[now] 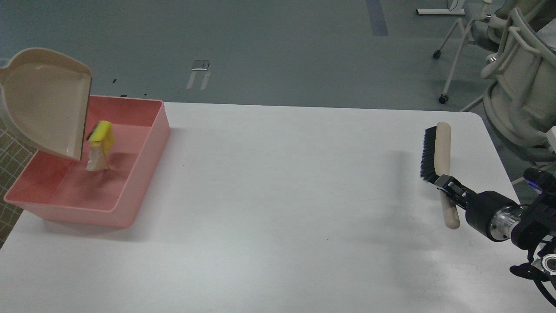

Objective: Sweep and dump garbage into bin
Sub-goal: 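Lift the dustpan with the left gripper and tip it over the pink bin, then lower the empty dustpan back onto the table with the left gripper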

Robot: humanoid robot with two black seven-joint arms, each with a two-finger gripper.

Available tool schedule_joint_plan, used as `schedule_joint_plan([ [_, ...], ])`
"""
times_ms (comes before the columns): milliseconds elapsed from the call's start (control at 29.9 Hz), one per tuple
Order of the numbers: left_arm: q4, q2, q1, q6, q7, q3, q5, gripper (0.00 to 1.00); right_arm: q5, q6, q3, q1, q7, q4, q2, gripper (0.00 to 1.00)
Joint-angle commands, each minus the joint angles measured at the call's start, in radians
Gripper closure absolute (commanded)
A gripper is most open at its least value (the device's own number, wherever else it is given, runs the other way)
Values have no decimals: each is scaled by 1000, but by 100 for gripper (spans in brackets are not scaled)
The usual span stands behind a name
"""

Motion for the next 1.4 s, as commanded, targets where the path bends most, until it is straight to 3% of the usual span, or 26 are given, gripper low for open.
schedule_joint_plan([
  [0, -66, 41, -17, 0, 0, 1, 34, 100, 0, 0, 4, 1, 1, 2, 0, 99],
  [167, -80, 7, -25, -3, 0, 0, 22, 100, 0, 0, 28, -2, 1, 3, -1, 99],
  [368, -64, -123, -95, -9, 0, 0, -56, 100, 0, 0, 42, -5, 1, 2, 0, 99],
  [468, -61, -232, -156, -9, 0, 0, -156, 100, 0, 0, 42, -5, 1, 3, 10, 99],
  [602, -67, -393, -224, -9, 51, 1, -255, 100, 0, 0, 48, -5, 1, 3, 19, 99],
  [736, -49, -574, -238, -17, 68, 21, -265, 100, 0, 0, 50, -5, 1, 8, 13, 99],
  [937, 5, -762, -281, 0, 85, 203, -268, 100, -1, 0, 43, -22, -1, 17, -26, 99],
  [1137, 14, -890, -272, 36, 85, 311, -265, 100, 3, 0, 20, -106, -1, 66, -170, 99],
  [1371, 15, -994, -267, 170, 73, 553, -266, 100, 3, 0, 20, -129, 1, 66, -217, 98],
])
